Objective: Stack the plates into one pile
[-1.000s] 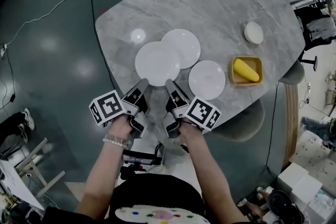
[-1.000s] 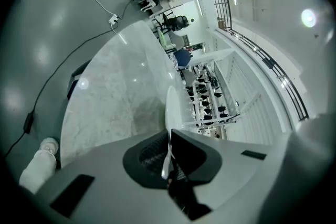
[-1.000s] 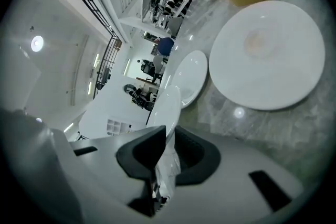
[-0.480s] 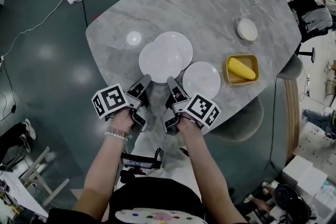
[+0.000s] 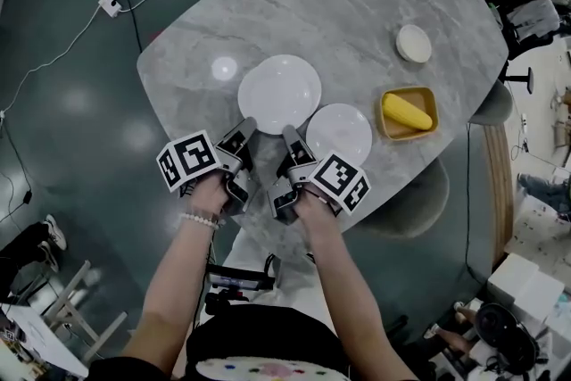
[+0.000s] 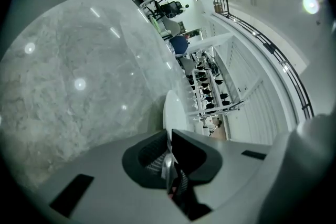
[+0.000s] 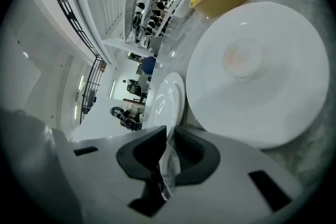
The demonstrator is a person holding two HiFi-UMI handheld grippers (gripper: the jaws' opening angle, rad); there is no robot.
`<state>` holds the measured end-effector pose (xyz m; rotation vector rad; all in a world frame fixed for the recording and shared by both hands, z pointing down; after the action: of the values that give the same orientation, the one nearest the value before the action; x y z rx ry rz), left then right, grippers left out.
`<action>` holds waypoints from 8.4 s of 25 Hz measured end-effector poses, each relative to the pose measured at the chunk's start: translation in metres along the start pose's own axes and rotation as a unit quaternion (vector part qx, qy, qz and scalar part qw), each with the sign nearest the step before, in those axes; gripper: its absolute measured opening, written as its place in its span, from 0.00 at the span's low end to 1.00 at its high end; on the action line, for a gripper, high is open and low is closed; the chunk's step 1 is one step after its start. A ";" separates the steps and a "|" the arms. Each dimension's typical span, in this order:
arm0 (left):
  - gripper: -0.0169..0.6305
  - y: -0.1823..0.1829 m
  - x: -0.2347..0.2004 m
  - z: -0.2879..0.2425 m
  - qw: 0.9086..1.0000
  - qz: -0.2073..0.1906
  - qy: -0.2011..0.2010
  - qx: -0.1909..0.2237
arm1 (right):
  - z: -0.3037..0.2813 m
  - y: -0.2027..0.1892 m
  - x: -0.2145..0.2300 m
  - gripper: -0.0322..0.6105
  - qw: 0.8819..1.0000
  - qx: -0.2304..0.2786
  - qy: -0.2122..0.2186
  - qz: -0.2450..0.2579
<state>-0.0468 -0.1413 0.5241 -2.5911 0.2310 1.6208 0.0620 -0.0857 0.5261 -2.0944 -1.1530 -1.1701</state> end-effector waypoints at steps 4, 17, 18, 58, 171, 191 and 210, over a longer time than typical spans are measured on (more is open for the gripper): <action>0.07 0.009 0.003 -0.005 1.000 -0.007 0.003 0.001 | -0.002 0.002 -0.004 0.12 1.000 0.010 0.010 -0.009; 0.07 0.021 0.005 -0.017 0.999 -0.032 0.036 -0.006 | -0.001 0.000 -0.008 0.17 0.999 0.009 0.033 -0.008; 0.07 0.021 0.004 -0.017 0.999 -0.030 0.036 -0.003 | -0.001 -0.001 -0.008 0.18 0.999 0.008 0.035 -0.008; 0.32 -0.003 0.014 -0.011 0.999 -0.013 0.027 0.035 | 0.051 -0.017 -0.004 0.18 0.998 -0.014 0.065 0.019; 0.07 -0.118 0.052 -0.013 0.999 -0.031 -0.005 -0.027 | 0.120 -0.009 0.026 0.14 0.996 -0.027 0.029 0.074; 0.08 -0.026 0.033 -0.019 1.000 -0.019 0.020 0.015 | 0.034 0.033 -0.010 0.14 0.991 -0.060 -0.014 0.122; 0.12 -0.008 0.026 -0.023 0.996 -0.027 0.080 0.014 | 0.017 0.040 -0.016 0.22 0.987 -0.085 -0.036 0.132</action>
<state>-0.0139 -0.1391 0.5102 -2.6828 0.1916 1.3847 0.0988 -0.1017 0.5031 -2.3502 -0.7963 -1.1078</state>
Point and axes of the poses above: the fingertips, and each gripper's own axes: z backward along the fingers, x to its right, y out of its top, the point moved 3 cm from there along z, backward along the fingers, and after that the axes turned 15 degrees about -x, right-handed, at the moved point
